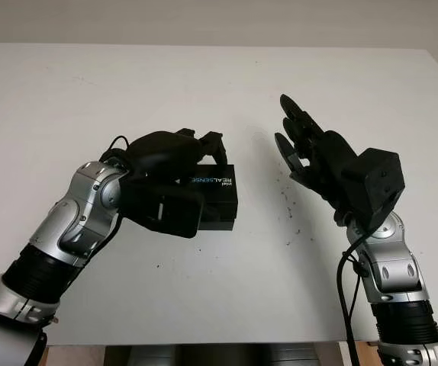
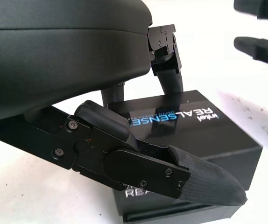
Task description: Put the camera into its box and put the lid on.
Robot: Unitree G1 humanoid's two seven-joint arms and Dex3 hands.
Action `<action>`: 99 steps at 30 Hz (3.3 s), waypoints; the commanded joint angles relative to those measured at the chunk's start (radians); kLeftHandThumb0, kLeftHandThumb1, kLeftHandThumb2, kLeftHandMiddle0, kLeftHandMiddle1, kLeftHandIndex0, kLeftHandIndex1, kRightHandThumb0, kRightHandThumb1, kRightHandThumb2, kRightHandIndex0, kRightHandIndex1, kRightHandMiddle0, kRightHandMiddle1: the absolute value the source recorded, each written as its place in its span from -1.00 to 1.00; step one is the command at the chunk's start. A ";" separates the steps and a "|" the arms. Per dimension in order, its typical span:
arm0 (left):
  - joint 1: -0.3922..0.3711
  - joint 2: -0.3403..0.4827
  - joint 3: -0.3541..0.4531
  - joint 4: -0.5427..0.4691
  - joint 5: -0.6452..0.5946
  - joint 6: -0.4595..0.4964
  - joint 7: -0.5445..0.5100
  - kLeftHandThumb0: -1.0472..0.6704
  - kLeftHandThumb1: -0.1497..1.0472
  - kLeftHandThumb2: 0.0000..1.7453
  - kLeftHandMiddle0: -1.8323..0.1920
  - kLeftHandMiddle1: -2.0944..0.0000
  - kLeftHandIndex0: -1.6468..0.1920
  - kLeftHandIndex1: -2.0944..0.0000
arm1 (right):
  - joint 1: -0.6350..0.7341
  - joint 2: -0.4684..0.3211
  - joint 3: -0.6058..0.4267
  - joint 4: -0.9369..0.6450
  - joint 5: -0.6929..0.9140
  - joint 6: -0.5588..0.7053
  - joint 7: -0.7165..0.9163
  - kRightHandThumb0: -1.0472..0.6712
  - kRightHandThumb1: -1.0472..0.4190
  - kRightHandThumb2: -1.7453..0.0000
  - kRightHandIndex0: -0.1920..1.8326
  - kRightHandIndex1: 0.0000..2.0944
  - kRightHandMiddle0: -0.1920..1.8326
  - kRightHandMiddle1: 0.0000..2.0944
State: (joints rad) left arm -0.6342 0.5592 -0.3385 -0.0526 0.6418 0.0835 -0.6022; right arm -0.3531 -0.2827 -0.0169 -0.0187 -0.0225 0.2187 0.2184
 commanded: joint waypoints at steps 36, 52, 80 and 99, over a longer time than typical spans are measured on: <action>0.037 0.028 0.039 -0.117 0.019 0.008 -0.026 -0.10 1.00 -0.72 0.45 -1.00 0.81 -0.99 | 0.008 0.005 -0.002 -0.023 0.006 0.004 -0.003 -0.54 -1.00 0.37 -0.79 -0.95 -0.79 -0.95; 0.077 0.015 0.025 -0.052 0.017 -0.107 0.055 -0.07 1.00 -0.70 0.25 -1.00 0.83 -0.98 | 0.009 0.010 -0.003 -0.024 0.006 0.002 -0.007 -0.53 -1.00 0.37 -0.79 -0.95 -0.79 -0.95; 0.064 -0.019 0.021 0.039 0.123 -0.122 0.198 -0.06 1.00 -0.77 0.34 -1.00 0.73 -0.70 | 0.015 0.008 -0.003 -0.028 0.010 0.010 -0.002 -0.54 -1.00 0.37 -0.80 -0.95 -0.80 -0.95; 0.177 0.078 -0.003 -0.160 0.274 -0.121 0.009 -0.86 1.00 -0.37 1.00 1.00 1.00 1.00 | 0.022 0.008 -0.008 -0.030 0.017 0.007 0.004 -0.54 -1.00 0.38 -0.80 -0.95 -0.80 -0.95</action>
State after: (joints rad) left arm -0.4649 0.6286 -0.3448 -0.1932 0.9113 -0.0366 -0.5911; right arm -0.3346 -0.2738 -0.0182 -0.0332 -0.0099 0.2316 0.2221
